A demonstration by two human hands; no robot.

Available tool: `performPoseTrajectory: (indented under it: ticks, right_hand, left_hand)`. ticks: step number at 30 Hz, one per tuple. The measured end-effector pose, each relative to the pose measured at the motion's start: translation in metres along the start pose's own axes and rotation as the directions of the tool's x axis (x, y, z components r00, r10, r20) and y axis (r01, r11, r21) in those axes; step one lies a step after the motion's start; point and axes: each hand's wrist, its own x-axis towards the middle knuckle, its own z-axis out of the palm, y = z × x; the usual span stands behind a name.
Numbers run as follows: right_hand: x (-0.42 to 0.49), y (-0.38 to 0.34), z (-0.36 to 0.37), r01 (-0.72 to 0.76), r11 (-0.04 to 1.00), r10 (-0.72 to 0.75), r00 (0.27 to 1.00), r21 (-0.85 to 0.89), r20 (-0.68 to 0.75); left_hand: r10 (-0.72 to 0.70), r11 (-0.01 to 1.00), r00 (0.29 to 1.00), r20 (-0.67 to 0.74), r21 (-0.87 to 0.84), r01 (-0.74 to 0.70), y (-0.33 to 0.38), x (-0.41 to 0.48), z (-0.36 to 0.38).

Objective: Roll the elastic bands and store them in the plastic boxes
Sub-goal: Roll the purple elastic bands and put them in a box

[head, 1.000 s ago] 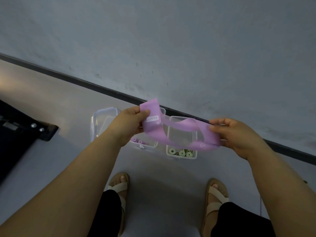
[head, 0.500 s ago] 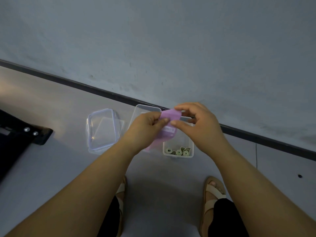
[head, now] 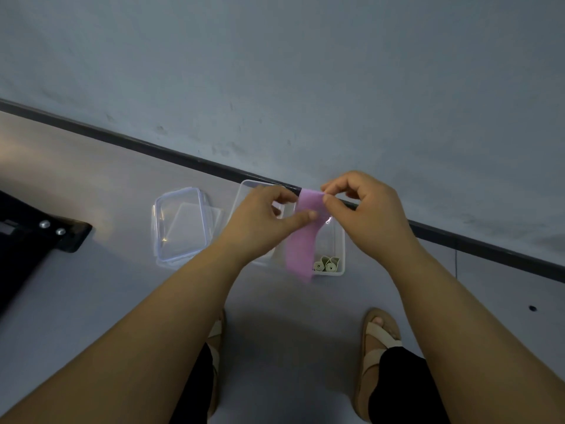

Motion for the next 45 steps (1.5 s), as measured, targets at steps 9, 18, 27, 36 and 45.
performPoseTrajectory:
  ticks: [9, 18, 27, 36, 45]
  right_hand:
    - [0.006, -0.003, -0.005, -0.325, 0.857, 0.251, 0.941, 0.4, 0.228]
    - [0.005, -0.004, -0.004, -0.278, 0.88, 0.216, 0.956, 0.386, 0.198]
    - [0.006, -0.006, -0.007, -0.226, 0.919, 0.159, 0.962, 0.323, 0.223]
    - [0.005, -0.009, -0.015, -0.273, 0.843, 0.148, 0.946, 0.464, 0.287]
    - [-0.002, -0.011, -0.011, 0.013, 0.988, -0.041, 0.982, 0.157, 0.182]
  left_hand:
    - [0.027, 0.941, 0.999, -0.044, -0.337, -0.04, 0.008, 0.001, -0.006]
    - [-0.011, 0.899, 0.999, -0.039, -0.439, -0.007, 0.009, 0.004, -0.002]
    - [0.013, 0.886, 1.0, 0.016, -0.464, -0.004, 0.012, 0.001, -0.007]
    - [0.021, 0.768, 0.995, 0.101, -0.638, 0.048, 0.011, 0.003, -0.012]
    - [-0.01, 0.856, 0.995, 0.102, -0.513, 0.061, 0.012, 0.004, -0.011]
